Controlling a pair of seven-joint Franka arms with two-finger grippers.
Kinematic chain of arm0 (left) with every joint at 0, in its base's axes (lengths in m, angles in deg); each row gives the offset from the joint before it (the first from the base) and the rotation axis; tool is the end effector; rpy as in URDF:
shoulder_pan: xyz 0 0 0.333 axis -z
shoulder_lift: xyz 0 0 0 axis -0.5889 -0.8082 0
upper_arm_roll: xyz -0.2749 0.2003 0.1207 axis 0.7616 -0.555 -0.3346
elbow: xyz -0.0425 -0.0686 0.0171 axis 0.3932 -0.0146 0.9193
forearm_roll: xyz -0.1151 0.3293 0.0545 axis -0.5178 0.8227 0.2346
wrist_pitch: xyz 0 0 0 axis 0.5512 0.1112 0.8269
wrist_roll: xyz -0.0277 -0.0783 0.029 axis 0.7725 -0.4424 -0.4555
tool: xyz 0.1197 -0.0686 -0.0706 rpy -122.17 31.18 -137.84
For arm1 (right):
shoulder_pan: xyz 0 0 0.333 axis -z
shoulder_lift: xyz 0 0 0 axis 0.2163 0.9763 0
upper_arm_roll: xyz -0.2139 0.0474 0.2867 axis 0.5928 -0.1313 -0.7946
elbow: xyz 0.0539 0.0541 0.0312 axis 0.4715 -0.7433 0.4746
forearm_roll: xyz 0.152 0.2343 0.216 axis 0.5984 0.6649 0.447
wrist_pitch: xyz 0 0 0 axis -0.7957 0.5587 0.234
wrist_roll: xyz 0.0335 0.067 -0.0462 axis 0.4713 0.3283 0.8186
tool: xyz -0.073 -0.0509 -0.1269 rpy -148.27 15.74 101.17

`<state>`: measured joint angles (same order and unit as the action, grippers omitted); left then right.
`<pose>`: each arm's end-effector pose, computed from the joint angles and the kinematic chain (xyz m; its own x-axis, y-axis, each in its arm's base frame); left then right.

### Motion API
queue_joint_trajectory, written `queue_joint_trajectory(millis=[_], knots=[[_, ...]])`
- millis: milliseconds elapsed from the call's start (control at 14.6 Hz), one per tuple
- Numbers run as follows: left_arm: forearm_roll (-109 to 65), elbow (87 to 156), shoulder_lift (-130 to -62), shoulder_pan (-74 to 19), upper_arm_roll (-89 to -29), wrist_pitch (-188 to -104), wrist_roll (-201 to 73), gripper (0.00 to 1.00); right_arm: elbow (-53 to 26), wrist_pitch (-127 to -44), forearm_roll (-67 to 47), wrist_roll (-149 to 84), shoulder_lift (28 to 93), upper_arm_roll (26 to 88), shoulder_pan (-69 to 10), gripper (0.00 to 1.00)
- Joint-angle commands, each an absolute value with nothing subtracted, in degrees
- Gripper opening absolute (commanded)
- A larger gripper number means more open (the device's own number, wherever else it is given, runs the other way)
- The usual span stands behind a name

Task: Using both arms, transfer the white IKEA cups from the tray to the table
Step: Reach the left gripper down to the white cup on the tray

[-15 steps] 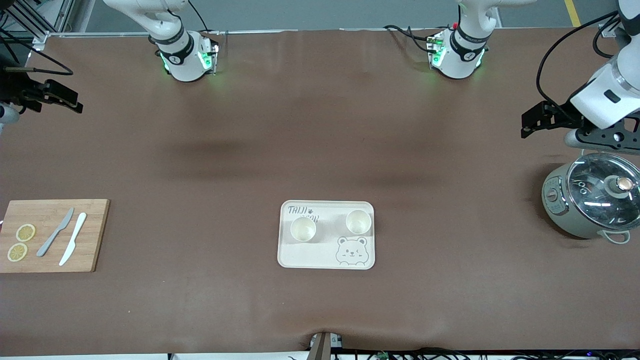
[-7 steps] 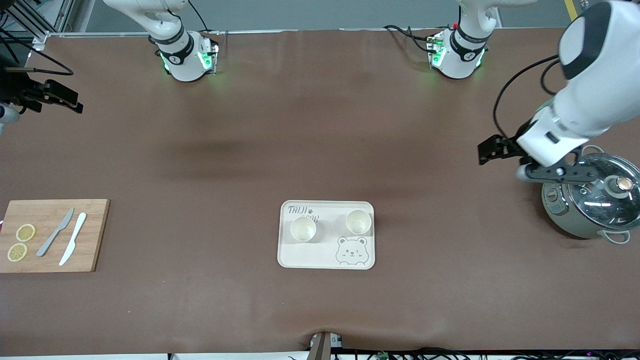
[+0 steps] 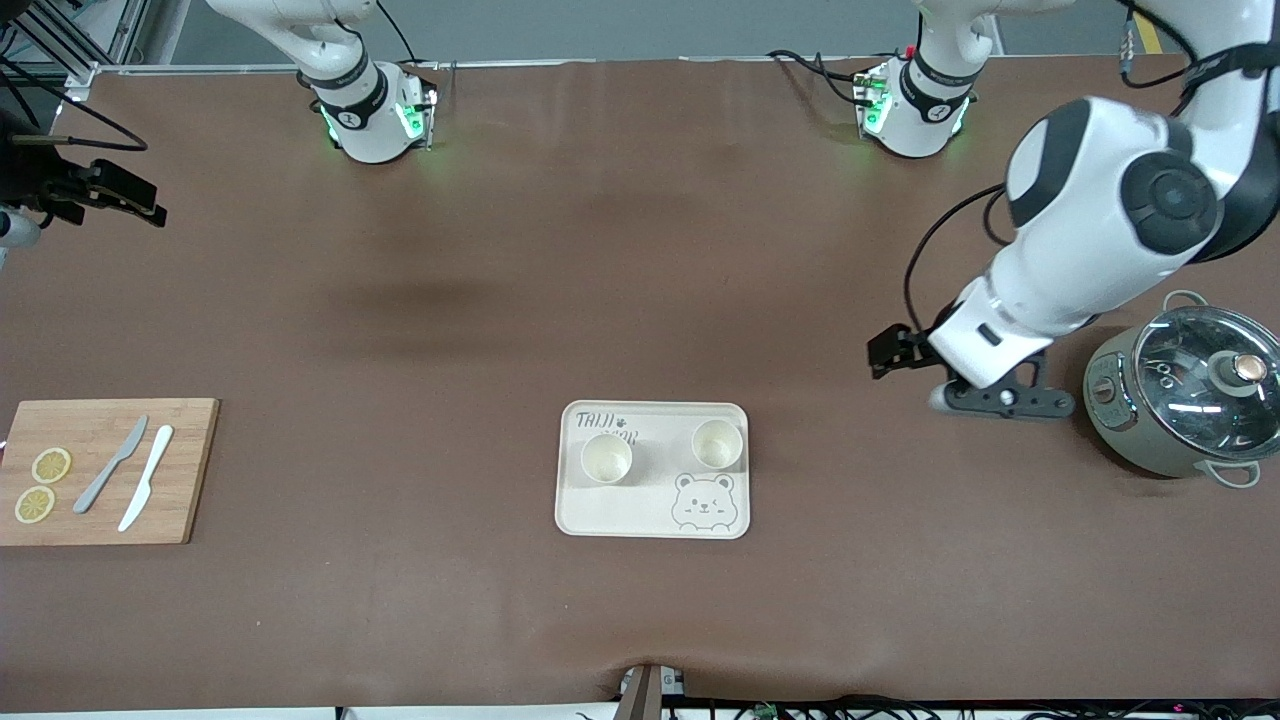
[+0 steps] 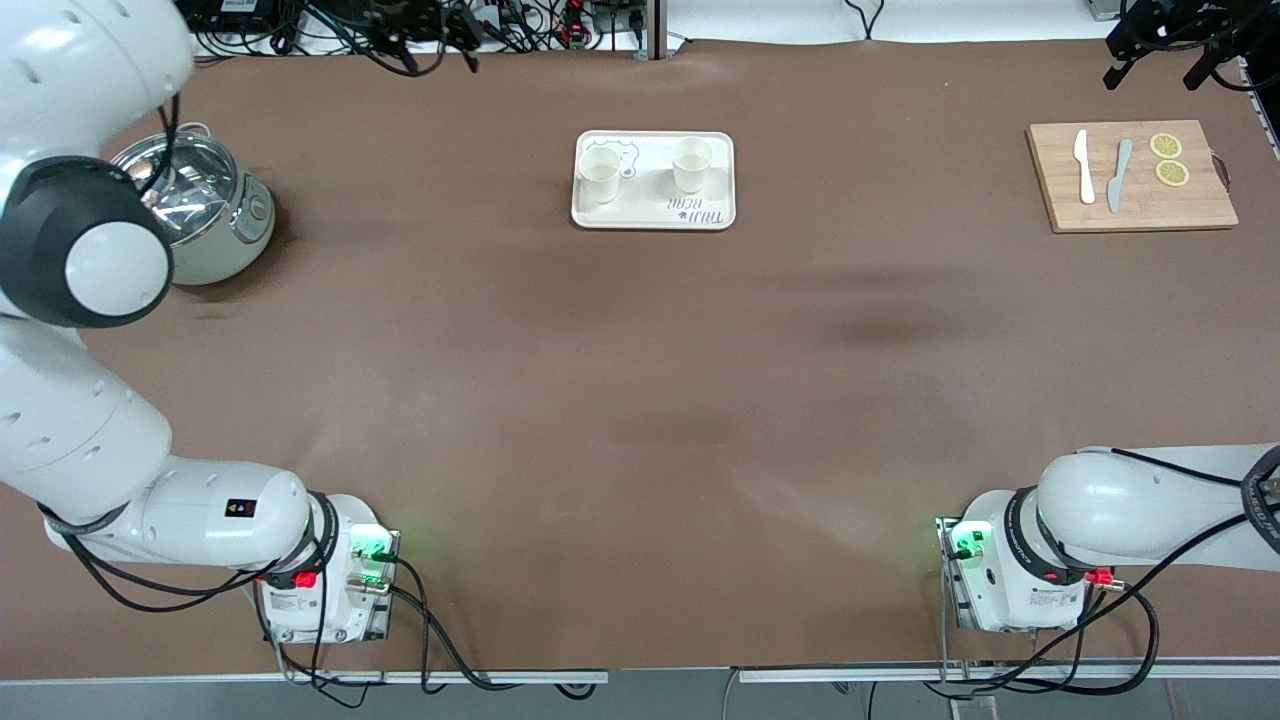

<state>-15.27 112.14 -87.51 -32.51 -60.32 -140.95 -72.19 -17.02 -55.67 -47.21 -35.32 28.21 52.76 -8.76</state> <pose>0.5988 -0.2071 0.4882 0.9969 -0.0654 0.0439 -0.0710 -0.9871 0.1436 0.4370 -0.0398 0.6030 0.9912 -0.0445 -0.1244 -0.0460 -0.9989 -0.0090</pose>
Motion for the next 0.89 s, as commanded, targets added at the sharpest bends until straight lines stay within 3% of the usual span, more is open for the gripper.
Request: queue_joint_trajectory(millis=[0, 411, 823], knots=[[-15.75, 110.6, -91.89, -30.56, -59.2, -144.83, -74.17, 1.0, -18.22, -56.24, -48.17, -35.83, 27.36, 52.55, -8.8, 1.0], [-8.72, 110.16, -100.15, -23.27, -59.38, -154.49, -83.48, 1.0, -18.31, -56.59, -48.17, -35.83, 27.45, 52.47, -8.89, 1.0], [-6.61, 103.31, -109.64, -20.0, -60.25, -155.04, -84.02, 1.0, -17.08, -57.39, -48.0, -45.83, 28.59, 52.47, -15.2, 1.0]])
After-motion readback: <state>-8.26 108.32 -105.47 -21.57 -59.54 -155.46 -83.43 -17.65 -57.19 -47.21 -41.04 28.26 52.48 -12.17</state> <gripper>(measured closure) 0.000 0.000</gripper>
